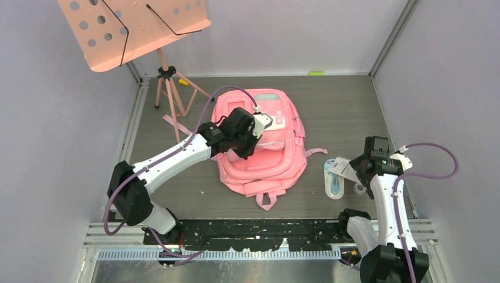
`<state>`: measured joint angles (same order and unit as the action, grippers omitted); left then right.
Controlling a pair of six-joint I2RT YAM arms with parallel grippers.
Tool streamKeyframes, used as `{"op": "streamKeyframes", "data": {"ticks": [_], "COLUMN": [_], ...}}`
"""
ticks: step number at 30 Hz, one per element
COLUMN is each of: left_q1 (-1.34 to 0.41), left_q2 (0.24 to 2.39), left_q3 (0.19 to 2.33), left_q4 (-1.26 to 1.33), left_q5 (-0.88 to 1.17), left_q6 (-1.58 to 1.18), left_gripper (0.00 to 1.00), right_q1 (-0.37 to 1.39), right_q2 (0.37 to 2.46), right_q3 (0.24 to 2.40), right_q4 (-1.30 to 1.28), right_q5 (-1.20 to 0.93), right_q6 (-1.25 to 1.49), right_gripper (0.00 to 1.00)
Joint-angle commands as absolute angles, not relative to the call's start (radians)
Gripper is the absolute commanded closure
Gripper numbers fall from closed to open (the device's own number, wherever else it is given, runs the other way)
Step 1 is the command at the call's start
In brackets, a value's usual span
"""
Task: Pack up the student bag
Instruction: Pick up the stationery from the center of the board.
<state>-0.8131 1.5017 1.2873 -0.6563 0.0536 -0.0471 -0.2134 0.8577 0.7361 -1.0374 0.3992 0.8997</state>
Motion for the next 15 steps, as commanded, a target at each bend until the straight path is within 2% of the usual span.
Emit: {"op": "streamKeyframes", "data": {"ticks": [1, 11, 15], "left_q1": [-0.792, -0.785, -0.784], "left_q2": [1.497, 1.495, 1.495], "left_q3": [1.326, 1.325, 1.324], "left_q4": [-0.679, -0.677, -0.676], "left_q5": [0.039, 0.043, 0.043], "left_q6": [-0.069, -0.071, -0.069], "left_gripper": [1.0, 1.0, 1.0], "right_q1": [-0.219, -0.219, -0.219], "right_q2": [0.861, 0.934, 0.962], "right_q3": [0.694, 0.633, 0.622], "right_q4": [-0.946, -0.783, -0.741], "right_q5": [0.43, 0.426, 0.424], "right_q6": [0.949, 0.948, 0.919], "right_gripper": [0.0, 0.0, 0.07]}}
